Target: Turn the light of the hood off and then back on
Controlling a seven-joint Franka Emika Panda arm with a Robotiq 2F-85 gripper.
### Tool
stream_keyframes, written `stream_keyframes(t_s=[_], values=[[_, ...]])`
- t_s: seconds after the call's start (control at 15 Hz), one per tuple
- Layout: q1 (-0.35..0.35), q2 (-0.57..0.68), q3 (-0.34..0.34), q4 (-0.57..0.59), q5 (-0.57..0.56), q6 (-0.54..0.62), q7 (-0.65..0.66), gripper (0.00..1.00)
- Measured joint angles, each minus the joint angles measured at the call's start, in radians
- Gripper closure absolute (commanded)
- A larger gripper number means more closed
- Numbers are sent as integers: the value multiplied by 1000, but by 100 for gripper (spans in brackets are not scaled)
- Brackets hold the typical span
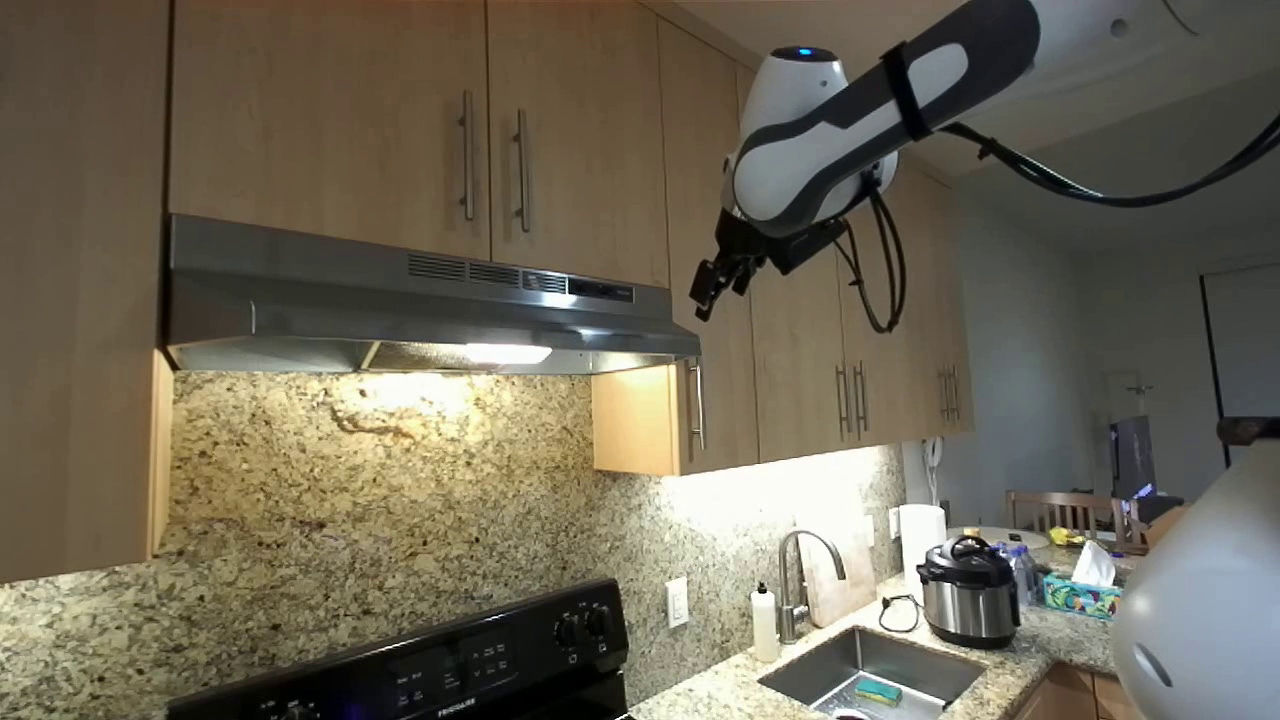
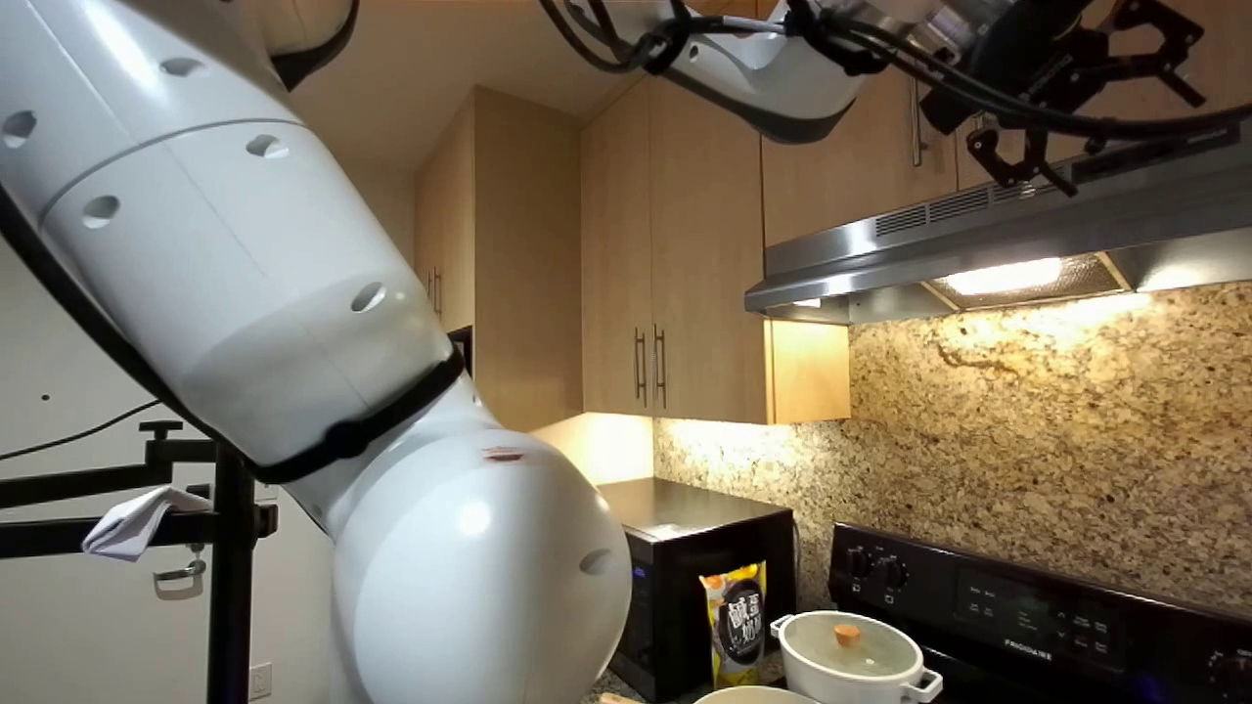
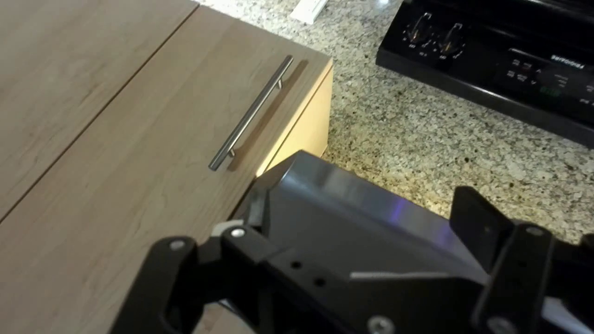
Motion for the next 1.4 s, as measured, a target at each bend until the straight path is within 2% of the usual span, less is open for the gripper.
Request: stream_keyframes(t_s=[0.27,0.4,1.07,1.4], values=[[-63,31,24,27,-53,176,17,0],[-81,46,41,45,-56,230,17,0],[-78,63,63,66,-52,236,24,0],[-76,67,107,66,-18,279,147,0]])
